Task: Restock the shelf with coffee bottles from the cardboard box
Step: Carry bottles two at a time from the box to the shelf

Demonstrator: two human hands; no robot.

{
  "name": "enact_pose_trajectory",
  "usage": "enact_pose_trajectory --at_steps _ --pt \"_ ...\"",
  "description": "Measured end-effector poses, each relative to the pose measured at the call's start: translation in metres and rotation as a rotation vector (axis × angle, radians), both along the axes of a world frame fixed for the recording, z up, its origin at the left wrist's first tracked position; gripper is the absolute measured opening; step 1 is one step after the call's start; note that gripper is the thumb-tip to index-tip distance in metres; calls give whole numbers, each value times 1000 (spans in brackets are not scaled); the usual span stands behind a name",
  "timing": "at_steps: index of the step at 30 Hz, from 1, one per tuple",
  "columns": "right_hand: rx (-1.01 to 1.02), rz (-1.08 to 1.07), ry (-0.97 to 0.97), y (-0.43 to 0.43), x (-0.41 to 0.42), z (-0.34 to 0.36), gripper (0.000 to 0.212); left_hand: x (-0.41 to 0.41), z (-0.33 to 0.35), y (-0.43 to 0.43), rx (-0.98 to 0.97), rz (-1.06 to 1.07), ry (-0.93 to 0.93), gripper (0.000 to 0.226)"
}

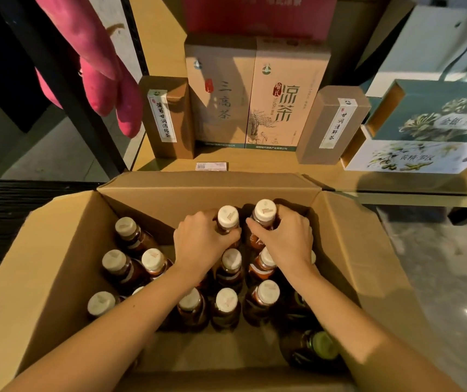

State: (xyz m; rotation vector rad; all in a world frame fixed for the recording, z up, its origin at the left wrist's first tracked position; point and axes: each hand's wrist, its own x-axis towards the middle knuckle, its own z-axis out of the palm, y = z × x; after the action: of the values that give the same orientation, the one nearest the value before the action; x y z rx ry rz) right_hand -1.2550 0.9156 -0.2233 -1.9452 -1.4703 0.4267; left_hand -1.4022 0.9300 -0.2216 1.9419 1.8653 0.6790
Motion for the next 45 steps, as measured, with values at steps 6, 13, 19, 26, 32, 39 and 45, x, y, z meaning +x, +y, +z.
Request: enact_pose_trajectory --at_steps 6,13,19,26,32,39,45 --pt "247 30 89 -16 -14 37 40 -6 31 -12 270 6 -287 37" --pt "427 141 345 -18 -42 100 30 -22 93 -20 438 -2 -462 31" --pt "439 342 368 -9 -69 159 24 -57 152 -28 519 10 -480 31" --pt "501 648 279 -13 -118 231 32 -105 217 -65 606 169 -435 22" --pt "498 917 337 -34 -182 265 34 -155 256 -125 650 383 -457 13" --pt "420 1159 461 -84 -274 285 36 -225 279 -217 695 686 -439 26" --pt "349 1335 565 -153 -363 299 34 -286 290 -311 758 894 -402 23"
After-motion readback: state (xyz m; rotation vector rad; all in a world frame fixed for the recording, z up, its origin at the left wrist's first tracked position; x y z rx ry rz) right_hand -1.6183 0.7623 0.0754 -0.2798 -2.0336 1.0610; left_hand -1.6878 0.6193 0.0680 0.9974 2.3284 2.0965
